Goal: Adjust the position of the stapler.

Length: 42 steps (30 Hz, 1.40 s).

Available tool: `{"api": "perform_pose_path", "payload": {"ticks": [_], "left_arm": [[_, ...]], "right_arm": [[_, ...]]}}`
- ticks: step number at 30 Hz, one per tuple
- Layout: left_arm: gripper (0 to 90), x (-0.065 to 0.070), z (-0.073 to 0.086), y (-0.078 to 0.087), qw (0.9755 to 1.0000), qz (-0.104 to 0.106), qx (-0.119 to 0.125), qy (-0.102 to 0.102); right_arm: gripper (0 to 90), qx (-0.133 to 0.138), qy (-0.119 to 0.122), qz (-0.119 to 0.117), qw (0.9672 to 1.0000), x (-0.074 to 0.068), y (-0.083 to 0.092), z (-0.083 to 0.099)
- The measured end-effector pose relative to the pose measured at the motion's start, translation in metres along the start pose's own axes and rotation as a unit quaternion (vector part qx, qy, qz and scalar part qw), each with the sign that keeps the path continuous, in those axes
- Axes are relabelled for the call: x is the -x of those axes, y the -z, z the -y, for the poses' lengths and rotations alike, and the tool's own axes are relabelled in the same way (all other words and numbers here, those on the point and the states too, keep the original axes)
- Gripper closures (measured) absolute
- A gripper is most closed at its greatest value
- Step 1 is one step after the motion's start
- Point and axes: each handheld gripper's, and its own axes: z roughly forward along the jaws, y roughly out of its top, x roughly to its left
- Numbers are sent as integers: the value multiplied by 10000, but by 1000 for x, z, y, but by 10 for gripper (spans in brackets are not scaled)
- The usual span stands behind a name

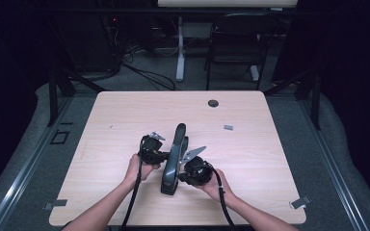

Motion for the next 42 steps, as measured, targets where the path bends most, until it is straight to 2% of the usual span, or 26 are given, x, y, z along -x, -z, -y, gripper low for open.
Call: {"api": "perform_pose_path", "payload": {"ticks": [7, 8, 12, 14, 21, 24, 30, 31, 32, 33, 34, 36, 42], "left_arm": [[900, 2, 0, -2, 9997, 224, 0, -115], [900, 3, 0, -3, 9994, 314, 1, -134], [900, 5, 0, -4, 9984, 501, -11, -267], [900, 7, 0, -4, 9979, 522, -12, -373], [900, 6, 0, -4, 9971, 645, -5, -392], [900, 5, -1, 1, 9963, 761, 147, -364], [742, 0, -2, 9, 9970, 701, 203, -238], [721, -1, -1, 11, 9973, 690, 214, -155], [671, -1, -1, 11, 9973, 690, 214, -155], [671, -2, -2, 13, 9979, 608, 191, -130], [594, -3, -1, 17, 9979, 612, 220, -48], [533, -4, -1, 20, 9982, 536, 253, 17], [415, -2, 3, 35, 9985, 414, 363, -19]], "right_arm": [[900, 43, -8, -86, 10000, 0, 0, 0], [900, 1, 25, -110, 9999, -1, 1, 0], [899, 18, 67, -160, 9998, -5, -1, 0], [899, -14, 115, -213, 9997, -7, -1, -1], [899, -2, 146, -246, 9996, -9, -2, -1], [894, 39, 176, -278, 9995, -9, 0, -1], [879, 288, 181, -274, 9990, -1, 19, -5], [878, 341, 146, -250, 9990, 1, 21, -6], [878, 370, 158, -243, 9989, 4, 24, -6], [878, 370, 158, -243, 9989, 4, 24, -6], [878, 389, 137, -186, 9990, 7, 30, -6], [877, 418, 143, -149, 9989, 10, 35, -6], [876, 570, 54, 55, 9983, 23, 54, -5]]}}
